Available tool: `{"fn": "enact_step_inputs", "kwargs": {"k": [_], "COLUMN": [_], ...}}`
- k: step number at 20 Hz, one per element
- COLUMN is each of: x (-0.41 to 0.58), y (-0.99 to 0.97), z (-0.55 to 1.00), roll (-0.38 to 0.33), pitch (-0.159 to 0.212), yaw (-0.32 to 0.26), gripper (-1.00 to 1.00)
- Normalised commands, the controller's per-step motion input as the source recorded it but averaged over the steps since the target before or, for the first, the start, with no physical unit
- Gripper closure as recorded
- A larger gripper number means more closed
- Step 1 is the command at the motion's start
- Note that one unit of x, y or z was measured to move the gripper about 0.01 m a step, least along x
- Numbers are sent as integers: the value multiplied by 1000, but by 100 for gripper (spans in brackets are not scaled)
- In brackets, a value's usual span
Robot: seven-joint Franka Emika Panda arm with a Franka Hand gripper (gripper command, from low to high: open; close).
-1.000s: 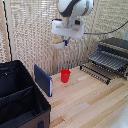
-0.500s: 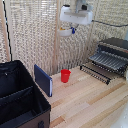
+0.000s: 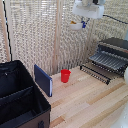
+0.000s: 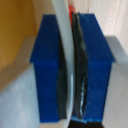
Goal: Gently stretch your hand towards the oven tray's handle, obtaining a firm grip, and draw it cautiously out of the oven. Transition your grip to the hot dog bowl, gingerly seizing the edge, and elevate it from the surface. Hover the bowl over the tray, delicately lower it, and temper your grip, establishing the bowl's equilibrium.
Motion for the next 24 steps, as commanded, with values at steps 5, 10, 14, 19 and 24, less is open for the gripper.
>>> {"fn": "enact_step_inputs", "kwargs": {"k": [5, 10, 14, 19, 24], "x": [-195, -215, -180, -114, -117], "y": [-694, -725, -589, -522, -566], "z": [-26, -115, -397, -346, -314], "roll": [0, 3, 5, 0, 0], "pitch": [-2, 0, -12, -30, -12], "yaw": [-181, -169, -142, -121, -103], "gripper": [100, 100, 100, 100, 100]}}
